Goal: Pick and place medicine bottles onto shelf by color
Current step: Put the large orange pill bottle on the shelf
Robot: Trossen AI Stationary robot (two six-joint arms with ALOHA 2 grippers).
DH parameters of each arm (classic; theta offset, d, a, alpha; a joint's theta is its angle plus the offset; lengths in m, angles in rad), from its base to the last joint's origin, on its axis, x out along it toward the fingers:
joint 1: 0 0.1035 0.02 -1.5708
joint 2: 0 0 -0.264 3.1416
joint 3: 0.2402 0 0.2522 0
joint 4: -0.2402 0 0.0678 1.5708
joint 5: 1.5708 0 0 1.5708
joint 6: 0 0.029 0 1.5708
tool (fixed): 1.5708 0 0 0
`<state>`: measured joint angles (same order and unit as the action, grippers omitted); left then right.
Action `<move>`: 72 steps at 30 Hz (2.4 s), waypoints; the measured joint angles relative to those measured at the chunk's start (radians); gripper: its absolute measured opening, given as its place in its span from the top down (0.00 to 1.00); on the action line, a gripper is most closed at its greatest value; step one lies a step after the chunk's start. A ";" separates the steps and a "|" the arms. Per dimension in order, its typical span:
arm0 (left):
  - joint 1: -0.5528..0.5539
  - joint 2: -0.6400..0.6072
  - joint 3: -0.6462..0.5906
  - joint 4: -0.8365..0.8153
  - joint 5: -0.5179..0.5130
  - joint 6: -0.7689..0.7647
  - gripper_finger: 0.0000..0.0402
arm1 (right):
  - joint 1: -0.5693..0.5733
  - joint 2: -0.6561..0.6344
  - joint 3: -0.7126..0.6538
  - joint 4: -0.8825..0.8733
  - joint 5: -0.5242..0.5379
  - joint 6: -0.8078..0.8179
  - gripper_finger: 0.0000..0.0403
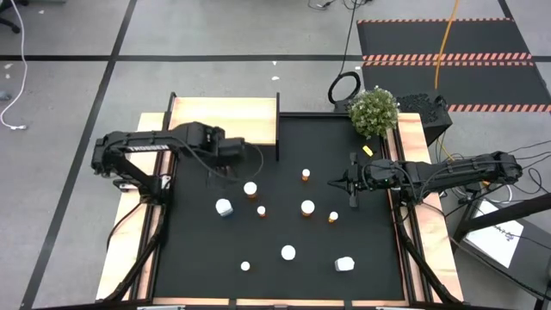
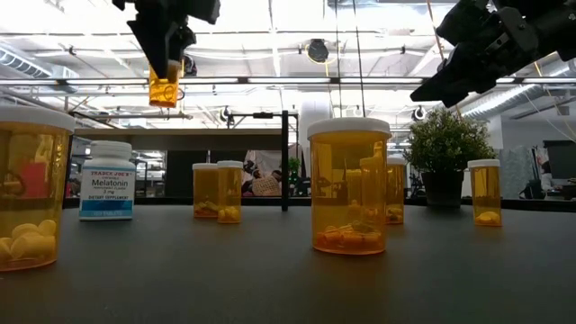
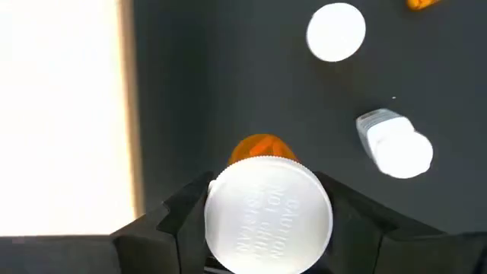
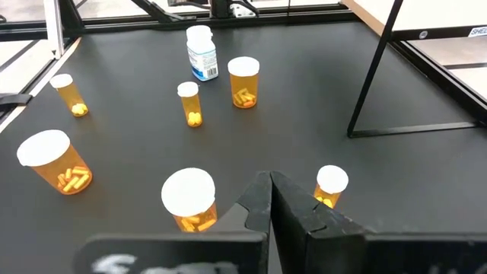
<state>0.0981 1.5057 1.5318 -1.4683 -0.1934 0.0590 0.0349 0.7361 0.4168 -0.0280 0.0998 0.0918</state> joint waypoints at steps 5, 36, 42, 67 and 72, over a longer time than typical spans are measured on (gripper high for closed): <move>0.074 -0.048 0.000 0.005 0.000 0.029 0.41 | 0.000 0.000 0.000 -0.001 0.000 0.000 1.00; 0.170 -0.207 -0.014 0.008 0.113 -0.184 0.75 | 0.000 0.000 0.000 -0.005 0.002 -0.007 1.00; -0.152 -0.268 -0.179 0.020 0.059 -0.543 0.68 | 0.000 0.000 0.000 -0.007 0.001 -0.007 1.00; -0.573 -0.279 -0.751 0.240 0.035 -1.482 0.18 | 0.000 0.000 0.000 -0.001 0.000 0.029 1.00; -0.573 -0.279 -0.835 0.360 0.034 -1.478 0.19 | 0.000 0.000 0.000 0.002 0.001 0.038 1.00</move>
<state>-0.4751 1.2263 0.6972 -1.1084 -0.1596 -1.4193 0.0349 0.7361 0.4168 -0.0261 0.1009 0.1303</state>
